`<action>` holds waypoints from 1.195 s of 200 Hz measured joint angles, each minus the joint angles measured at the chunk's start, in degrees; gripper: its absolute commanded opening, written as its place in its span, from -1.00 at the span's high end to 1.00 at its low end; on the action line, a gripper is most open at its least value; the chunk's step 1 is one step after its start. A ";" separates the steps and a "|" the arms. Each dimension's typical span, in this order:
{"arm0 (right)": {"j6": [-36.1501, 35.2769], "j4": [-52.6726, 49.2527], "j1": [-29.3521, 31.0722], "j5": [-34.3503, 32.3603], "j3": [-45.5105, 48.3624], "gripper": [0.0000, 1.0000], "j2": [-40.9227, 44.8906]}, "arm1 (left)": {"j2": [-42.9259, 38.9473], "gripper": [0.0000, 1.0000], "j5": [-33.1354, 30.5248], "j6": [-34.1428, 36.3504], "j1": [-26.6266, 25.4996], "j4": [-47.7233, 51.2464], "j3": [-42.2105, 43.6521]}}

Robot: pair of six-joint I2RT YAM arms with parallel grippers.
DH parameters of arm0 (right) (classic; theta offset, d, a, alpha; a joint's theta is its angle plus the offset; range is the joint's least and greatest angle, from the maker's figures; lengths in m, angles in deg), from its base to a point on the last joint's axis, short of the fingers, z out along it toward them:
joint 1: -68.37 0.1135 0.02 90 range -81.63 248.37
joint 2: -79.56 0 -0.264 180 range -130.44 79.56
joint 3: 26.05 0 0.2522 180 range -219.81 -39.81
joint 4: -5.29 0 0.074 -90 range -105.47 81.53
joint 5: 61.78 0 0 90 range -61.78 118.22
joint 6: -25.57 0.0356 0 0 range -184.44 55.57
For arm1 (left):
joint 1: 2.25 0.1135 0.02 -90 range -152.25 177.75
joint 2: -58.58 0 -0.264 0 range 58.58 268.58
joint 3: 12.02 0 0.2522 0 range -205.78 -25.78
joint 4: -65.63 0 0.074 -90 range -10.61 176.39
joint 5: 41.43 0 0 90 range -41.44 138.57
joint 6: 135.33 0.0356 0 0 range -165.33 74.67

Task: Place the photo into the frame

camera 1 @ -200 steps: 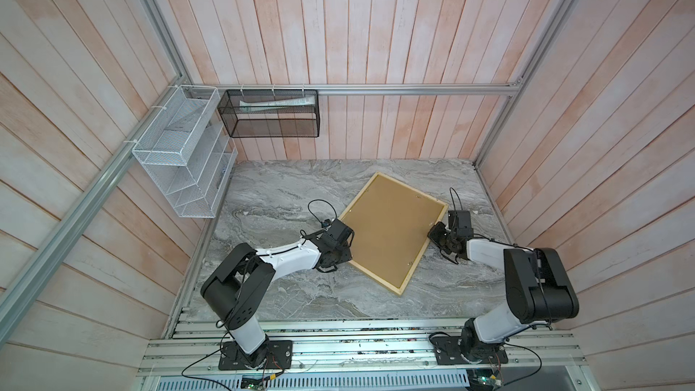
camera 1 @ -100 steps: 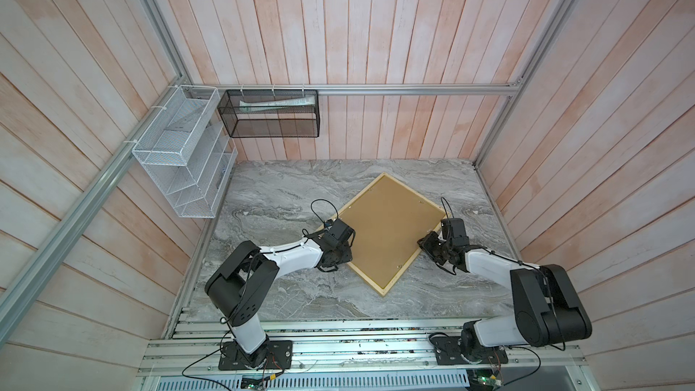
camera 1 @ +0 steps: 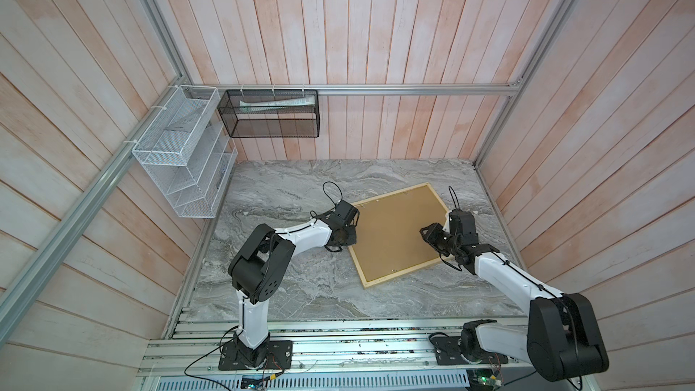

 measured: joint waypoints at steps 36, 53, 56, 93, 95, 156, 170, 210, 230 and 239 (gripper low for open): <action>-4.09 0.02 0.13 4.20 -4.09 0.19 -3.82 | 3.72 0.70 1.68 8.04 5.46 -1.05 -5.05; -7.45 -0.31 0.90 6.95 -8.44 0.21 -8.22 | 4.37 0.46 1.97 10.99 7.52 -1.03 -6.25; -7.89 -0.26 1.03 7.23 -9.16 0.21 -8.94 | 4.42 0.42 1.92 11.28 7.76 -0.98 -6.38; -14.25 -1.11 4.70 11.08 -19.06 0.39 -19.41 | 4.11 0.33 1.81 14.12 8.59 0.46 -8.04; -14.23 -1.18 4.92 11.17 -19.65 0.41 -19.93 | 4.07 0.33 1.81 14.16 8.57 0.59 -8.04; -20.02 -2.51 12.04 14.64 -39.67 0.78 -39.80 | -0.70 0.35 2.03 11.78 8.31 1.95 -2.43; -20.74 -2.89 13.40 15.34 -44.11 0.83 -43.85 | -0.81 0.36 2.45 10.73 8.31 1.57 -1.05; -21.66 -4.92 16.92 16.44 -54.88 0.88 -53.16 | -0.98 0.38 3.74 9.20 8.07 1.36 0.02; -21.75 -6.12 18.40 16.81 -59.25 0.89 -56.98 | -0.98 0.44 4.37 8.74 7.93 1.46 0.31; -21.75 -6.58 18.97 16.96 -60.87 0.89 -58.47 | -0.96 0.47 4.50 8.50 7.89 1.44 0.31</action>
